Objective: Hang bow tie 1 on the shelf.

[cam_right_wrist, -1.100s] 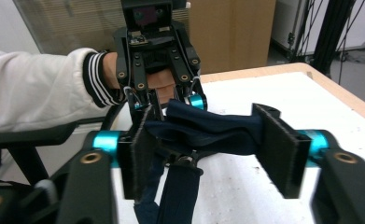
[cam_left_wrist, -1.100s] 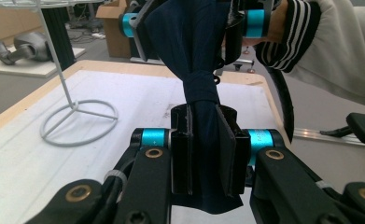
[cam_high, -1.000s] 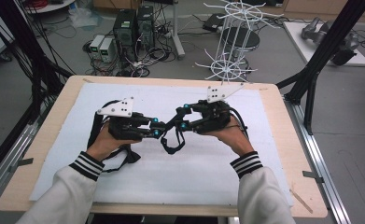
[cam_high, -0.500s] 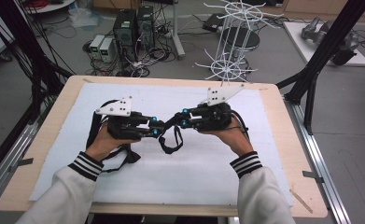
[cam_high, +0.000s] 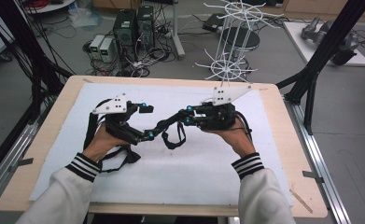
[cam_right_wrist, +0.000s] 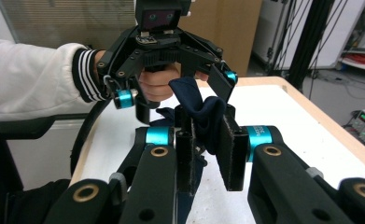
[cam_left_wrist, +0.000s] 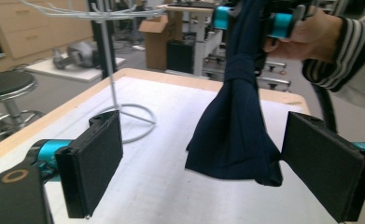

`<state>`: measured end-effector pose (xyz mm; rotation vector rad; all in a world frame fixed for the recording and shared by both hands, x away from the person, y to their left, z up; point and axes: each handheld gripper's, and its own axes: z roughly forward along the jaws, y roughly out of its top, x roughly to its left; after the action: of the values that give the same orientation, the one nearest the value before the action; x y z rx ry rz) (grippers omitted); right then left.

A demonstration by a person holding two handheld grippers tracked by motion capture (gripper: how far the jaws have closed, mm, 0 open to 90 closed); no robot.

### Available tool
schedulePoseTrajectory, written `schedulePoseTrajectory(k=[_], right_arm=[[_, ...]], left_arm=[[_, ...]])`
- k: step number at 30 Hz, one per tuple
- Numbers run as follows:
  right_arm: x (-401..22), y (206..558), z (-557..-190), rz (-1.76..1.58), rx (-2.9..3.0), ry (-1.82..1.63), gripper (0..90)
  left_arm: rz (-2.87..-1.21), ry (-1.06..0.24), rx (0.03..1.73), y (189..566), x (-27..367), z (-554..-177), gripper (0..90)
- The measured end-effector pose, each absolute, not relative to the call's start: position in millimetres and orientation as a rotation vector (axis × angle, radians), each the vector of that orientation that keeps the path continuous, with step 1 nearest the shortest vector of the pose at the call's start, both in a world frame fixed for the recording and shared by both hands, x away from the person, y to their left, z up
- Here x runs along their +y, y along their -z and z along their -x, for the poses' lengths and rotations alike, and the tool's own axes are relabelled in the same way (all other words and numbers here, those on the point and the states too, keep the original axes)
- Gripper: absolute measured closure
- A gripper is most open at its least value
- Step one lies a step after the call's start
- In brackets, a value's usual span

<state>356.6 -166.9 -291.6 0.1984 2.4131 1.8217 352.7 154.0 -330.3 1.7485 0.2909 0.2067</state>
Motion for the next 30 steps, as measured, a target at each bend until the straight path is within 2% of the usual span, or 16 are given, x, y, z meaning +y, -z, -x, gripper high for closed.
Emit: schedulePoseTrajectory(k=[30], right_arm=[[-220.1, 285.2, -350.7, -0.401, 2.128, -1.803, 79.1]], left_arm=[[-1.702, -0.372, 0.425, 331.1, 192.2, -339.8, 12.8]])
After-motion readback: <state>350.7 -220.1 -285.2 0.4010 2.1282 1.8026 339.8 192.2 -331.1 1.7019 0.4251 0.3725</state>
